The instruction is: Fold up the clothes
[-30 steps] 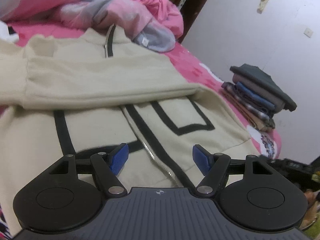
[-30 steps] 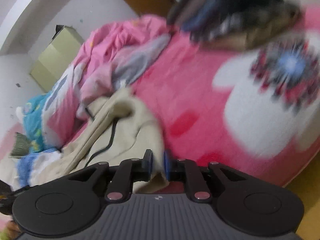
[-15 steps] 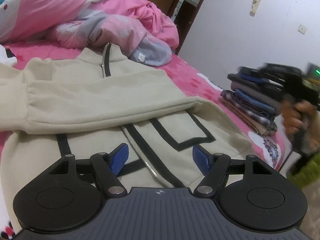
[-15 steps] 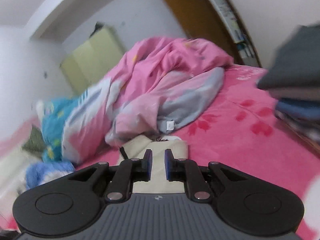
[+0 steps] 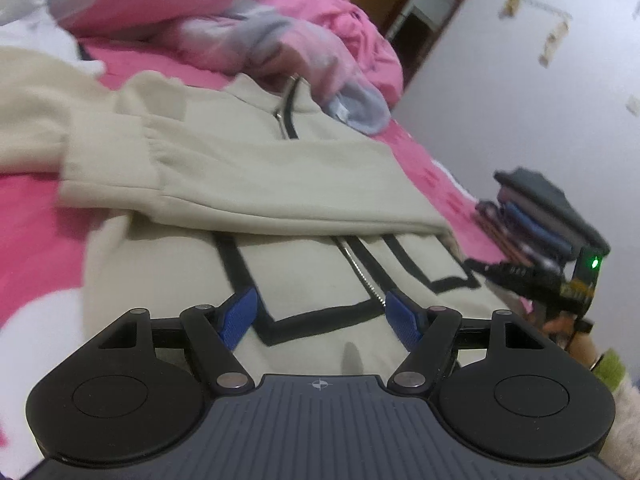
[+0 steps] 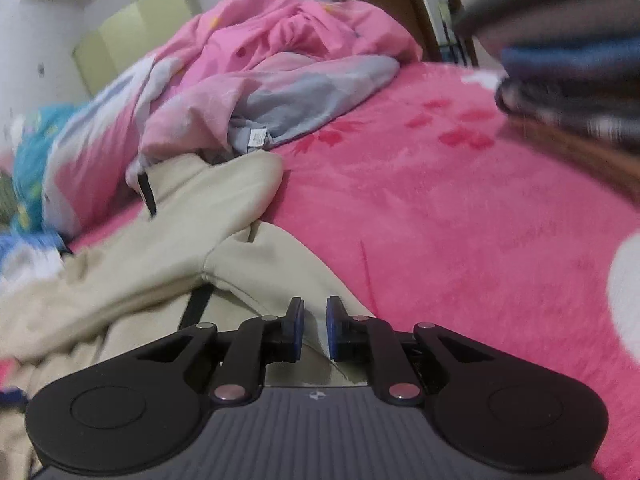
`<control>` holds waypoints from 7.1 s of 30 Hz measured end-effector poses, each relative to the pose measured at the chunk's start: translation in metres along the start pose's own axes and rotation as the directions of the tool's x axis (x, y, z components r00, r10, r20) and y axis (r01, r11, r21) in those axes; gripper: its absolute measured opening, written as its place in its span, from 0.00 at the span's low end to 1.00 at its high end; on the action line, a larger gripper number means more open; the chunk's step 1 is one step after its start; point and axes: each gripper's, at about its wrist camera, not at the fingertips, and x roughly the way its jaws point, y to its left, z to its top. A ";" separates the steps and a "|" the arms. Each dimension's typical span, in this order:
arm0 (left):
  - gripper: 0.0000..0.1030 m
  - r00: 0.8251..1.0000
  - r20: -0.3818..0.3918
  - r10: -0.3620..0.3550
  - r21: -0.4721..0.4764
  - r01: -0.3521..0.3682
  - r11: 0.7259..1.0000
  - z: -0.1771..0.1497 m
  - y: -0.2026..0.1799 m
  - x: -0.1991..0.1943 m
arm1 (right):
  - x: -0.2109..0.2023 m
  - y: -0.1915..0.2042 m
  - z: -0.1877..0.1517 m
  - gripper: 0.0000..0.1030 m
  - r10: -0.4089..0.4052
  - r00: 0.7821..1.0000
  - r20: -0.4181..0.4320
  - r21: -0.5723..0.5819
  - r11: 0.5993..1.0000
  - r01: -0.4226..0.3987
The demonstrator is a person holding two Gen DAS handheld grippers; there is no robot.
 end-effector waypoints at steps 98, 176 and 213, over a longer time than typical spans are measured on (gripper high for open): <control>0.79 0.997 -0.026 0.078 0.232 -0.070 0.970 0.060 0.047 0.072 | 0.065 -0.058 0.015 0.21 0.194 0.968 0.160 0.786 0.568 -0.244; 0.85 0.816 0.324 0.479 -0.636 -0.188 0.749 0.047 0.216 -0.111 | 0.093 0.261 -0.032 0.18 0.326 0.899 -0.293 -0.207 0.896 -0.392; 0.55 0.925 0.332 0.186 0.397 -0.316 0.862 0.096 -0.037 0.028 | 0.060 0.166 -0.034 0.47 0.443 0.896 -0.021 0.335 0.848 -0.411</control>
